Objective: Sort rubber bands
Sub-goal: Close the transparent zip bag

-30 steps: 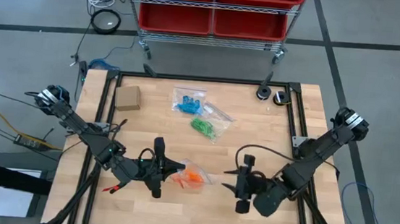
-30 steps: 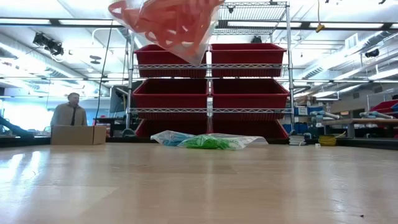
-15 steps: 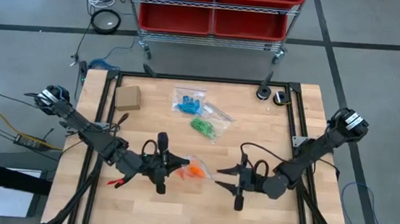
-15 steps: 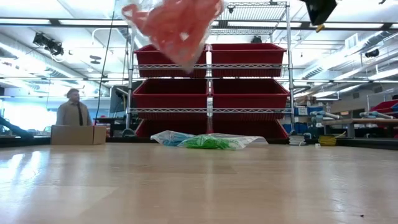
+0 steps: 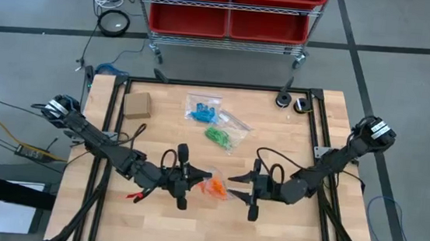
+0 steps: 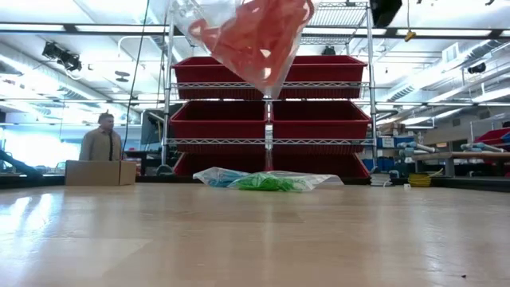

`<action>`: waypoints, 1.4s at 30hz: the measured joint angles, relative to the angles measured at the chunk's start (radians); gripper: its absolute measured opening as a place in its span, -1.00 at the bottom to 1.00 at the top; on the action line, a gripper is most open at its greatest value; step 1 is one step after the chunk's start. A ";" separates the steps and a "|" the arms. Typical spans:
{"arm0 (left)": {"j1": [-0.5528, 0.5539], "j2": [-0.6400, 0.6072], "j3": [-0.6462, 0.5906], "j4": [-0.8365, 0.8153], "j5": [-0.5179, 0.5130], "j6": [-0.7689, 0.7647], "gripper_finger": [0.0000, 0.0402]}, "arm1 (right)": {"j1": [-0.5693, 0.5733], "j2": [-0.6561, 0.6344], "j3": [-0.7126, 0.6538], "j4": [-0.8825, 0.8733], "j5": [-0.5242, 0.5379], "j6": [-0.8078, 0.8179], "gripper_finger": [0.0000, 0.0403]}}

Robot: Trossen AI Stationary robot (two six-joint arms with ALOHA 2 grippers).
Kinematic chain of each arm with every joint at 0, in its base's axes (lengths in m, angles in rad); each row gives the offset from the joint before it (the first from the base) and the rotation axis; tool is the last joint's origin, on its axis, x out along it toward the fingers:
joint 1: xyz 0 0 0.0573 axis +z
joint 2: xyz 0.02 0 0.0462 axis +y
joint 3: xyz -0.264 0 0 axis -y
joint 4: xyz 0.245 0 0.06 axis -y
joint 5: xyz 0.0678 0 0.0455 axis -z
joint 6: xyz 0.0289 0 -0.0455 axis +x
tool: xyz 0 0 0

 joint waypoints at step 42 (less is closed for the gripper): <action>0.009 0.010 0.000 0.076 -0.018 0.011 -0.94 | 0.070 0.000 0.001 0.002 0.087 -0.044 -0.36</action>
